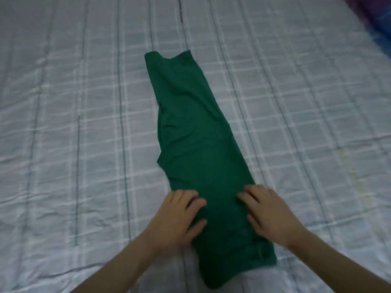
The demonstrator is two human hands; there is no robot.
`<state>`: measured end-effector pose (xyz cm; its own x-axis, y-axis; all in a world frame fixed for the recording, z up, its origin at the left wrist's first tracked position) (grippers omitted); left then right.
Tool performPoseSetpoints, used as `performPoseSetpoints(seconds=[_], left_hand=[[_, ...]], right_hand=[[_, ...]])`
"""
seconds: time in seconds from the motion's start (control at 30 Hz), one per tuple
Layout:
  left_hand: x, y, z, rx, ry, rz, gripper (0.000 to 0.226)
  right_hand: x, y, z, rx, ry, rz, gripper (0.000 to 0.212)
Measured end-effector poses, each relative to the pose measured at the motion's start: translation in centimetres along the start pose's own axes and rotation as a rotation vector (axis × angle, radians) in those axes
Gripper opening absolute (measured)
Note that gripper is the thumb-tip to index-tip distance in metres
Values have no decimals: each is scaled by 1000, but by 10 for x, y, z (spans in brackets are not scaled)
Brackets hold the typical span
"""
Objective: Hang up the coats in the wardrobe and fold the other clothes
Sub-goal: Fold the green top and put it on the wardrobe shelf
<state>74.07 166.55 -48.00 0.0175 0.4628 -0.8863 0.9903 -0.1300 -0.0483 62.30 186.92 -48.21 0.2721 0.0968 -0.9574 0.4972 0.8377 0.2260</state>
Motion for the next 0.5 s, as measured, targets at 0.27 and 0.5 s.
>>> performPoseSetpoints(seconds=[0.27, 0.5], left_hand=[[83, 61, -73, -170, -140, 548, 70], [55, 33, -90, -48, -291, 511, 55]], right_hand=[[52, 102, 21, -9, 2, 308, 93], [42, 84, 34, 6, 153, 350, 78]])
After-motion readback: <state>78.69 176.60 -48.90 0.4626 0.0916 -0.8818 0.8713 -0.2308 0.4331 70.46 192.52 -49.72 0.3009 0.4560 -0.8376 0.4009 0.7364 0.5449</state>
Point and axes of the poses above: each hand's wrist, its own y-axis away from the middle knuckle, its own x-axis out of the palm, z = x × y, the point moved 4 cm from there along -y, towards the middle knuckle, and after that the axes turned 4 degrees about y, right-handed, at the moved point
